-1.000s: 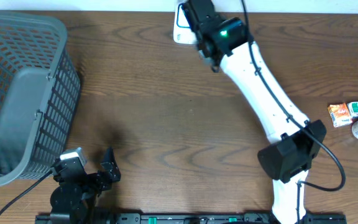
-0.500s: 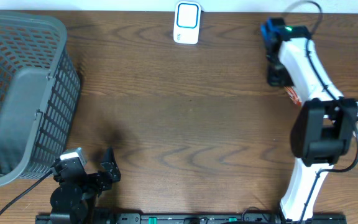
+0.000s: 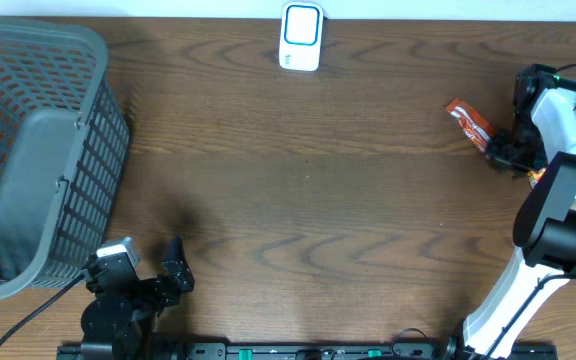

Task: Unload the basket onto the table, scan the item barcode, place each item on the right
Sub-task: 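Carry the chocolate bar to the right table edge beside the packets, then lower the chocolate bar onto the pile and open the right gripper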

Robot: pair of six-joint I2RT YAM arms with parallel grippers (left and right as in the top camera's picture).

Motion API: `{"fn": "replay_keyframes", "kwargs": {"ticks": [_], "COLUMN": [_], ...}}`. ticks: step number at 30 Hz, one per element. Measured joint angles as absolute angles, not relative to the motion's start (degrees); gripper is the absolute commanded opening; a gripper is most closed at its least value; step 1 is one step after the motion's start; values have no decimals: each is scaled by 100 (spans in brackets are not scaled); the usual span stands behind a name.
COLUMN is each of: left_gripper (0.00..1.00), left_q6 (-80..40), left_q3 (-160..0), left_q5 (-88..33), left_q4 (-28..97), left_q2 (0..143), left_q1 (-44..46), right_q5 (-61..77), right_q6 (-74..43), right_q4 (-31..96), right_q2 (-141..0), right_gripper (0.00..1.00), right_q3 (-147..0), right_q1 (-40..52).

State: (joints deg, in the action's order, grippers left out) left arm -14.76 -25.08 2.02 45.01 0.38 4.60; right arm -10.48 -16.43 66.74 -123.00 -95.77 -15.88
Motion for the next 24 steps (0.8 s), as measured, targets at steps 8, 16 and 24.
{"fn": "replay_keyframes", "kwargs": {"ticks": [8, 16, 24], "left_gripper": [98, 98, 98], "left_q6": [-1476, -1476, -1476], "left_q3": [-2508, -2508, -2508], "left_q5": [202, 202, 202], "left_q4": [4504, 4501, 4501], "left_q2": [38, 38, 38], "left_q1": [460, 460, 460], "right_q5": [528, 919, 548], "right_q6": [-919, -1009, -1155], "right_q4": [5791, 4353, 3809], "right_q2": [-12300, -12300, -12385], "right_gripper": [15, 1, 1], "right_q3": [-9712, -9725, -9738], "right_q1": [-987, -309, -287]}}
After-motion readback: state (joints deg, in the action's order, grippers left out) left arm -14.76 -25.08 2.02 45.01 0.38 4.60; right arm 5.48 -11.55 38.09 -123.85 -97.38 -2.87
